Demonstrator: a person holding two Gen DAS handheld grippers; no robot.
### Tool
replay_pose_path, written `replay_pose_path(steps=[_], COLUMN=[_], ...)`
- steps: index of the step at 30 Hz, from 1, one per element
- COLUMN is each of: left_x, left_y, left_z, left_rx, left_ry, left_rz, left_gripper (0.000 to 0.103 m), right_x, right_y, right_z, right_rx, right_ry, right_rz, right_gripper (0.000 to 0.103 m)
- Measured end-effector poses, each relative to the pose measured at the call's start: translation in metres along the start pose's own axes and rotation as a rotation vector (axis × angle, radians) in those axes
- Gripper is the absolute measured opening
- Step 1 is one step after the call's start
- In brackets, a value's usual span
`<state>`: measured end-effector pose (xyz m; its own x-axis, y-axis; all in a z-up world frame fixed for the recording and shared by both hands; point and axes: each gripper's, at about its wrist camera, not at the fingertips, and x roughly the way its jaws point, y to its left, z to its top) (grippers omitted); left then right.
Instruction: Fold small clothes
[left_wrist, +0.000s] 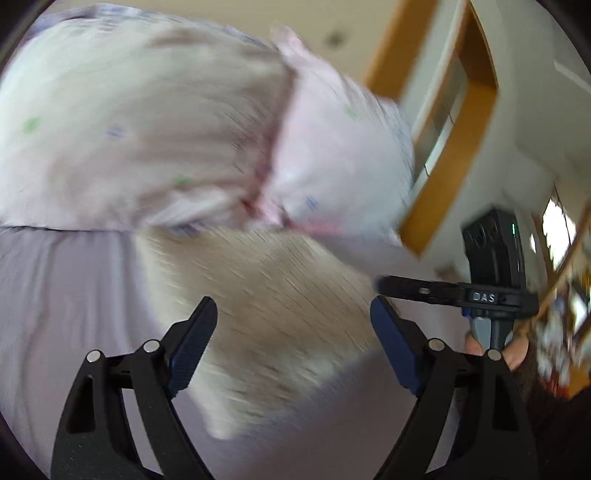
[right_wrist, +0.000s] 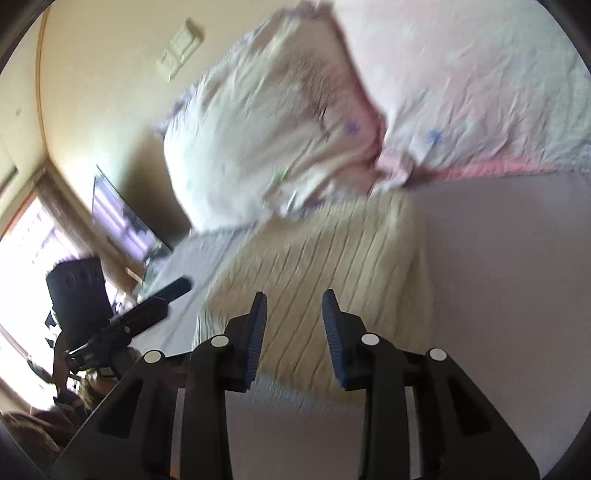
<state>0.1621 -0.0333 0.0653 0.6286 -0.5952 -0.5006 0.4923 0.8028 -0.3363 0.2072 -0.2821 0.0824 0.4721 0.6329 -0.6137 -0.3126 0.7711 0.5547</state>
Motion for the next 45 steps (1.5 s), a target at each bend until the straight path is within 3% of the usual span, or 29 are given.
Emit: replay_pose_path(steps=[2,3,5,7,8,9,10,11,12,15,18,23,34,45], left_x=[0.025,0.032,0.031,0.021,0.010,0.001,-0.009,-0.016,-0.025,-0.034,-0.028,-0.003,0.017,0.017], left_y=[-0.007,-0.009,-0.015,-0.016,-0.014,-0.014,-0.013,-0.012,-0.012,-0.008,-0.003,0.000,-0.009,-0.009], left_z=[-0.008,-0.012,-0.019,-0.021,-0.022,-0.025,-0.028,-0.031,-0.037,-0.051,-0.061,-0.069,-0.078,-0.077], left_rx=[0.045,0.073,0.131,0.114,0.090,0.070,0.039,0.011,-0.025,-0.122,-0.170,-0.132,-0.024,-0.028], left_ry=[0.108,0.141,0.145,0.135,0.115,0.103,0.097,0.092,0.087,0.101,0.156,0.257,0.323,0.318], left_rz=[0.069,0.101,0.139,0.139,0.129,0.115,0.103,0.104,0.119,0.210,0.305,0.439,0.532,0.533], left_gripper=[0.083,0.082,0.082,0.082,0.083,0.085,0.087,0.093,0.099,0.101,0.101,0.101,0.101,0.101], right_x=[0.023,0.033,0.032,0.022,0.017,0.012,0.000,-0.010,-0.020,-0.032,-0.019,0.017,0.038,0.037], right_y=[-0.009,-0.018,-0.021,-0.009,-0.004,-0.001,0.001,0.008,0.014,0.028,0.028,0.016,0.026,0.026], right_z=[-0.012,-0.015,-0.019,-0.018,-0.019,-0.019,-0.022,-0.027,-0.033,-0.051,-0.063,-0.069,-0.079,-0.082], right_rx=[0.030,0.058,0.088,0.075,0.058,0.042,0.028,0.008,-0.016,-0.081,-0.085,-0.045,-0.125,-0.122], right_ry=[0.069,0.101,0.084,0.075,0.058,0.036,0.009,-0.029,-0.064,-0.100,-0.050,0.085,0.157,0.156], right_rz=[-0.128,-0.166,-0.147,-0.175,-0.181,-0.176,-0.168,-0.170,-0.189,-0.330,-0.467,-0.471,-0.588,-0.584], right_gripper=[0.032,0.025,0.025,0.028,0.034,0.058,0.089,0.099,0.102,0.102,0.102,0.102,0.102,0.102])
